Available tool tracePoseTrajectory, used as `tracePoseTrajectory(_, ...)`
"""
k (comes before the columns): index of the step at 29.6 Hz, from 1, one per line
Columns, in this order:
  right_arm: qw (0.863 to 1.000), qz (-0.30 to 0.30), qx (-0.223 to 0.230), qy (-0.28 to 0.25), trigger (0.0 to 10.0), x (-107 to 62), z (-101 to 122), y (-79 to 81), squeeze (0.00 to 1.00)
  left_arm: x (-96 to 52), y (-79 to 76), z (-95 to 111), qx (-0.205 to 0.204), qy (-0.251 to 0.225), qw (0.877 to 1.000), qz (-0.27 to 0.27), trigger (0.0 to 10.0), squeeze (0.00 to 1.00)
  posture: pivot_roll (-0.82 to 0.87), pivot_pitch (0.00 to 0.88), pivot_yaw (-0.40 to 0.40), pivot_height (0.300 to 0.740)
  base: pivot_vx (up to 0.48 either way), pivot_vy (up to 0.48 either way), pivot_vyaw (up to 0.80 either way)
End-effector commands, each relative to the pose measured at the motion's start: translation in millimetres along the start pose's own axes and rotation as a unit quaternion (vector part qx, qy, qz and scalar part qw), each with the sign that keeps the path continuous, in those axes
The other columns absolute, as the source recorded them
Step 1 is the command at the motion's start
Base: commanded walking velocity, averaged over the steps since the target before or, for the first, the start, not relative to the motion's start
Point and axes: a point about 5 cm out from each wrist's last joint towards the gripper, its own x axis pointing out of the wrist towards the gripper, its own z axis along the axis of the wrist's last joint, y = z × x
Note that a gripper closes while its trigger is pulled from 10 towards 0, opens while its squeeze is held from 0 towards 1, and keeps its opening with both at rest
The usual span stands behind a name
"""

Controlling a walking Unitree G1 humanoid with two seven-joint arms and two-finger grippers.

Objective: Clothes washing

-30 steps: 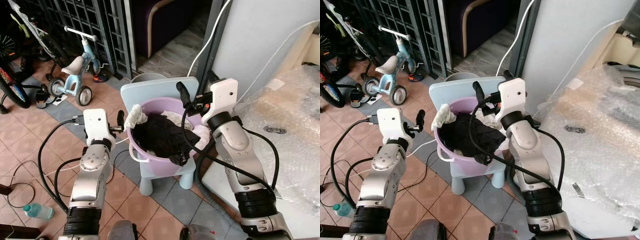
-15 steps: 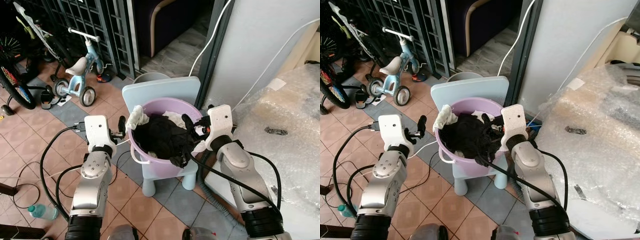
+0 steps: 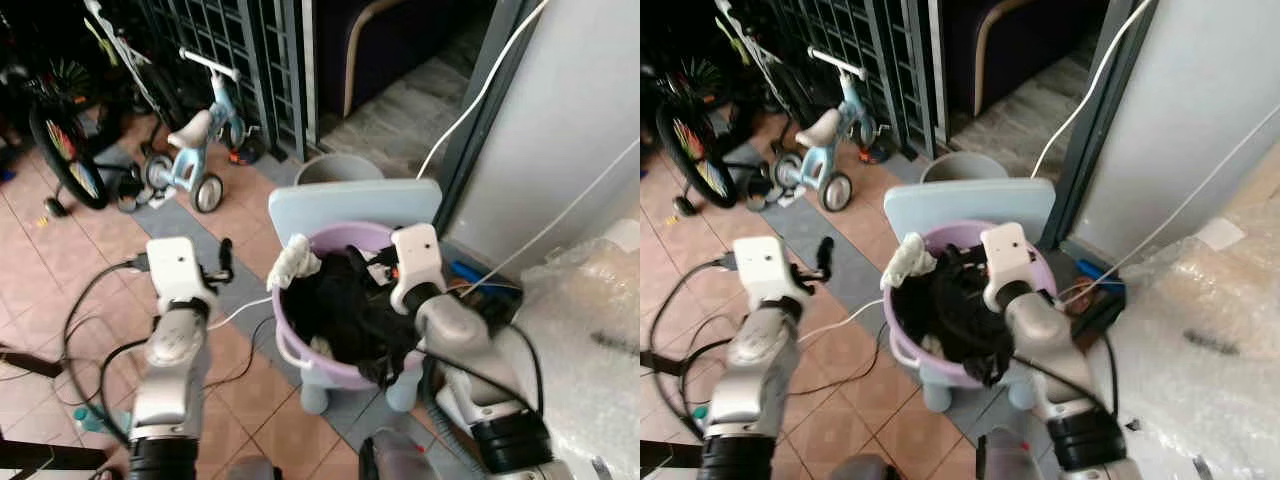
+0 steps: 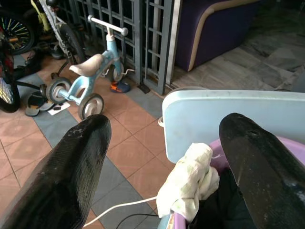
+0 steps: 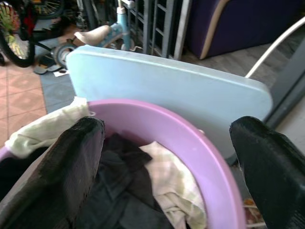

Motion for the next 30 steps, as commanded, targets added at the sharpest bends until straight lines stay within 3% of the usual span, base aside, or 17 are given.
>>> tracePoseTrajectory(1,1.0,0.013,0.002,0.001,10.0,2.3,1.0,8.7,0.0,-2.7,13.0,1.5,0.012,0.002,1.0,0.02,10.0,0.0,0.02,0.111,0.027,0.74,0.0,0.0,0.0)
tracePoseTrajectory(5,0.999,0.018,-0.009,0.05,10.0,4.4,-12.6,8.5,0.0,-8.3,17.8,-0.8,0.026,0.02,0.999,0.027,10.0,0.0,0.05,0.146,0.026,0.74,0.0,0.0,0.0)
tracePoseTrajectory(9,0.998,0.037,-0.029,0.049,10.0,10.1,-11.3,8.0,0.0,-18.8,25.8,-1.6,0.045,0.042,0.998,0.026,10.0,0.0,0.09,0.189,0.023,0.74,0.0,0.0,0.0)
tracePoseTrajectory(16,0.989,0.068,-0.049,0.126,10.0,27.8,-35.1,13.1,0.0,-55.6,39.4,-7.4,0.064,0.074,0.995,0.026,10.0,0.0,0.18,0.275,-0.025,0.74,0.0,0.0,0.0)
tracePoseTrajectory(17,0.989,0.068,-0.049,0.126,10.0,27.8,-35.1,13.1,0.0,-55.6,39.4,-7.4,0.064,0.074,0.995,0.026,10.0,0.0,0.18,0.275,-0.025,0.74,0.0,0.0,0.0)
tracePoseTrajectory(21,0.986,0.077,-0.057,0.136,10.0,32.8,-39.4,14.7,0.0,-67.5,31.2,-4.2,0.071,0.074,0.995,0.018,10.0,0.0,0.2,0.308,-0.038,0.74,0.0,0.0,0.0)
tracePoseTrajectory(25,0.984,0.081,-0.069,0.144,10.0,41.8,-43.8,16.0,0.0,-76.3,10.2,6.9,0.092,0.064,0.994,-0.011,10.0,0.0,0.23,0.359,-0.048,0.74,0.0,0.0,0.0)
tracePoseTrajectory(30,0.982,0.068,-0.102,0.141,10.0,52.2,-40.3,20.4,0.0,-84.4,9.3,2.9,0.091,0.082,0.992,-0.012,10.0,0.0,0.23,0.388,-0.052,0.74,0.0,0.0,0.0)
